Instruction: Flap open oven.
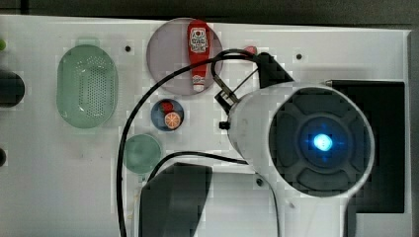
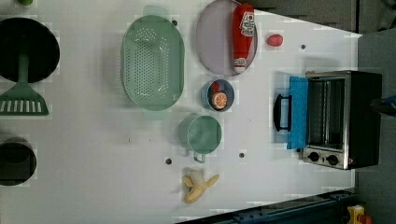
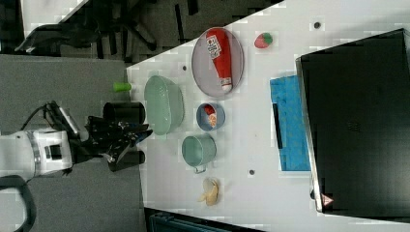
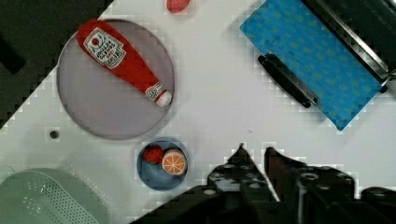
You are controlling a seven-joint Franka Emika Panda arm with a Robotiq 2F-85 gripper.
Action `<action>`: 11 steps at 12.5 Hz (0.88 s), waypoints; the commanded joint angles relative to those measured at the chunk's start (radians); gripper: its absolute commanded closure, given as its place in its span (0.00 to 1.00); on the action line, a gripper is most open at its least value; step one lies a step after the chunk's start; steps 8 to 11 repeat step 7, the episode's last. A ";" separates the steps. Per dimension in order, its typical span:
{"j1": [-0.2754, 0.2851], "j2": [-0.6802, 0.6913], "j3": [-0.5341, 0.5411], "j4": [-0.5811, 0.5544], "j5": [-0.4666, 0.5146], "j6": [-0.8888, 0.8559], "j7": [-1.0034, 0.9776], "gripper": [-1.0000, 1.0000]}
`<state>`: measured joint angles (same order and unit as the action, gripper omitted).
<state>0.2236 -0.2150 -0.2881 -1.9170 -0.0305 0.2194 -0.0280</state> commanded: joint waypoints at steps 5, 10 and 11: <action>0.002 -0.035 0.006 0.042 -0.018 -0.209 0.195 0.83; 0.000 -0.035 0.000 0.042 -0.020 -0.209 0.195 0.83; 0.000 -0.035 0.000 0.042 -0.020 -0.209 0.195 0.83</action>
